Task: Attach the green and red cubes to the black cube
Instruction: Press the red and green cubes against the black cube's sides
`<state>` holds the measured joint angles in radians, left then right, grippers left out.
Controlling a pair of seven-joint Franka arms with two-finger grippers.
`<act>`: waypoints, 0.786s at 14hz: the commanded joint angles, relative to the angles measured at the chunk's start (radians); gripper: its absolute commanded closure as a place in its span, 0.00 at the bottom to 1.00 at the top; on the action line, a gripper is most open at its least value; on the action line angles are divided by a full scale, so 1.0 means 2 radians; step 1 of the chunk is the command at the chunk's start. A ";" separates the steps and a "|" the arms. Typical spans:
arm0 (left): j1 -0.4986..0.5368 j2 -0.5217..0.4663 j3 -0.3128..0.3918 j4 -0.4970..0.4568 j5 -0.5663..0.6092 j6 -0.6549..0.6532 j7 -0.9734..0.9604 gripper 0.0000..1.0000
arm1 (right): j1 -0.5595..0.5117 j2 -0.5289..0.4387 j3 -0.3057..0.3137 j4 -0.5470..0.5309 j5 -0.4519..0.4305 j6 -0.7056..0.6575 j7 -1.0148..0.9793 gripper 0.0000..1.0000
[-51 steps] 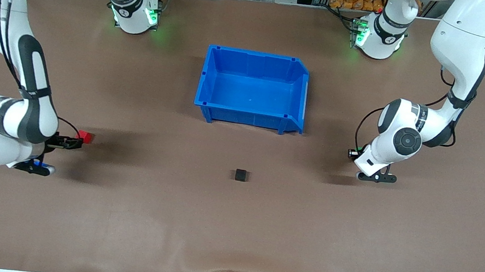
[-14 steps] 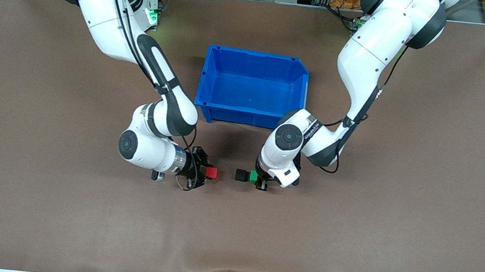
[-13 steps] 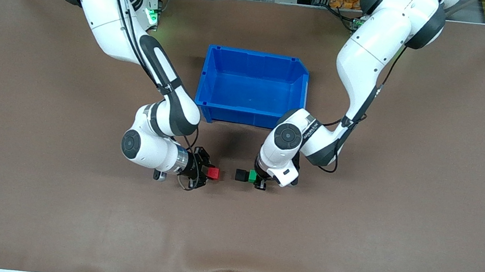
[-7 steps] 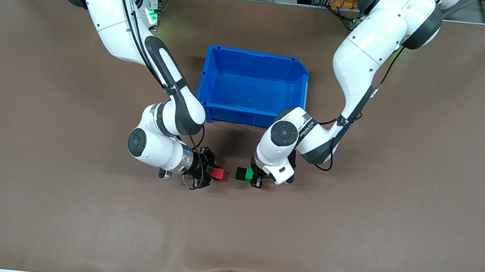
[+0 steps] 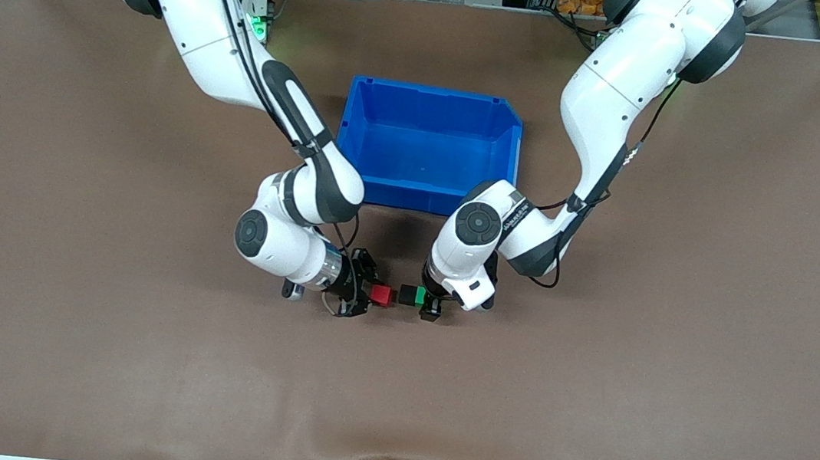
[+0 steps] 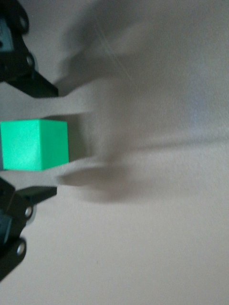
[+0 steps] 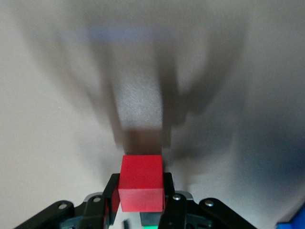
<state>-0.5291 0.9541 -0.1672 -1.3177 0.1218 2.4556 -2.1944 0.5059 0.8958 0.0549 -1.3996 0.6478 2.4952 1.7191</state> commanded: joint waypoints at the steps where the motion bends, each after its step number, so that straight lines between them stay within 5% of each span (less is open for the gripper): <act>1: 0.001 -0.031 0.007 0.006 0.001 -0.057 0.004 0.00 | 0.010 0.010 -0.004 0.007 0.007 0.008 0.004 0.52; 2: 0.005 -0.042 0.008 0.005 0.002 -0.080 0.010 0.00 | 0.011 0.010 -0.005 0.006 0.004 0.007 0.005 0.13; 3: 0.012 -0.054 0.008 0.005 0.002 -0.094 0.019 0.00 | 0.012 0.009 -0.006 0.006 0.004 0.007 0.004 0.00; 8: 0.067 -0.125 -0.001 -0.001 -0.006 -0.172 0.129 0.00 | -0.005 -0.004 -0.009 0.008 0.000 0.002 -0.004 0.00; 11: 0.103 -0.174 -0.003 -0.014 -0.013 -0.226 0.237 0.00 | -0.021 -0.018 -0.037 0.036 -0.109 -0.002 -0.020 0.00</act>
<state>-0.3660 0.6929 -0.1606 -1.2867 0.1170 2.0575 -1.8323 0.4924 0.8900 -0.0003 -1.3627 0.5485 2.5162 1.6987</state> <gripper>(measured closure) 0.000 0.000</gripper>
